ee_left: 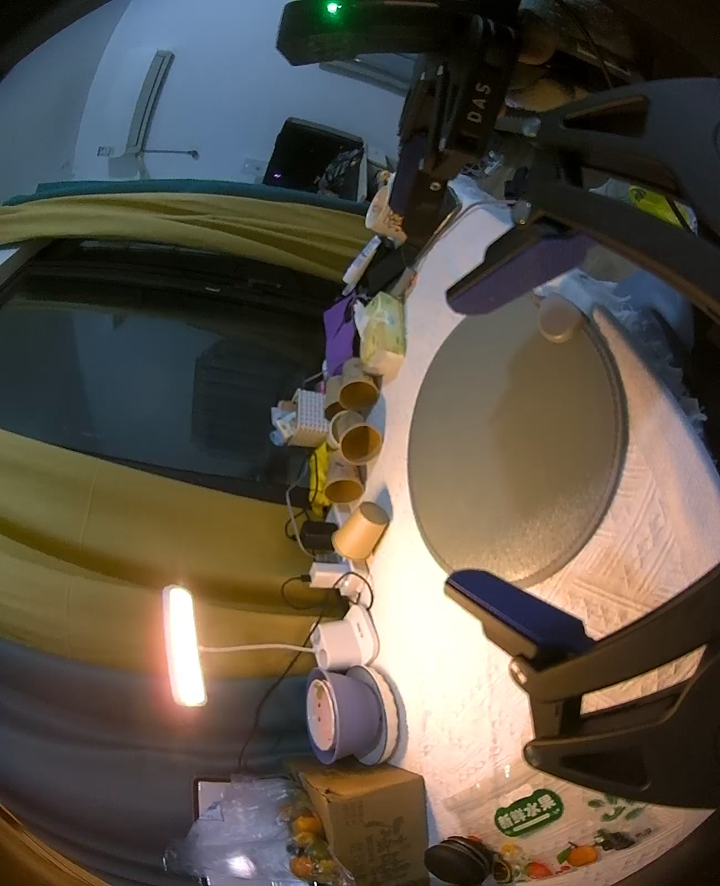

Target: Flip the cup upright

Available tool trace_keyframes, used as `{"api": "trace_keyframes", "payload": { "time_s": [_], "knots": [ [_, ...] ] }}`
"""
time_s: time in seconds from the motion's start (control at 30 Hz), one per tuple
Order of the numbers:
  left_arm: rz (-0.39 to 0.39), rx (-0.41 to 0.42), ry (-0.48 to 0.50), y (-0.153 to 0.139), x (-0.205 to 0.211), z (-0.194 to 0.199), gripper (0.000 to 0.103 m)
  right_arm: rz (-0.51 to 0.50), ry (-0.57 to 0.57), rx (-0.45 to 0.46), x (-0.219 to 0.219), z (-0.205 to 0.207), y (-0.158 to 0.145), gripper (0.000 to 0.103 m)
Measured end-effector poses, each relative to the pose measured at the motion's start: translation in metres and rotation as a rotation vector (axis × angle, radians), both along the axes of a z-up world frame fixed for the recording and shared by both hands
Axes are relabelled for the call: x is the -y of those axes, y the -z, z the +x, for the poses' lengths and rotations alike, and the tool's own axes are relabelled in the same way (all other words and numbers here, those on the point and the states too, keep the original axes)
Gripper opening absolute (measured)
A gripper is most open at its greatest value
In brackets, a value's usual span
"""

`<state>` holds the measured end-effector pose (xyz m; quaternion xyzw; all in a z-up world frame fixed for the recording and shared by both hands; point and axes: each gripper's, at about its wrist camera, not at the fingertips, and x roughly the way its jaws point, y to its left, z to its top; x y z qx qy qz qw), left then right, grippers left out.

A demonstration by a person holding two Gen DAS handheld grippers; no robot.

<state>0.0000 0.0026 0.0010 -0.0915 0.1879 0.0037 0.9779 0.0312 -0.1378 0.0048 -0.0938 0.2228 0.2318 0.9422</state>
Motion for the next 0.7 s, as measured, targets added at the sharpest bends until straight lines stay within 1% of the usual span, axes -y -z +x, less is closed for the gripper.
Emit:
{"api": "trace_keyframes", "payload": {
  "time_s": [0.7],
  "knots": [
    [-0.004, 0.005, 0.001, -0.0002, 0.0007, 0.0, 0.094, 0.0, -0.001, 0.0, 0.001, 0.0014, -0.0023, 0.045]
  ]
}}
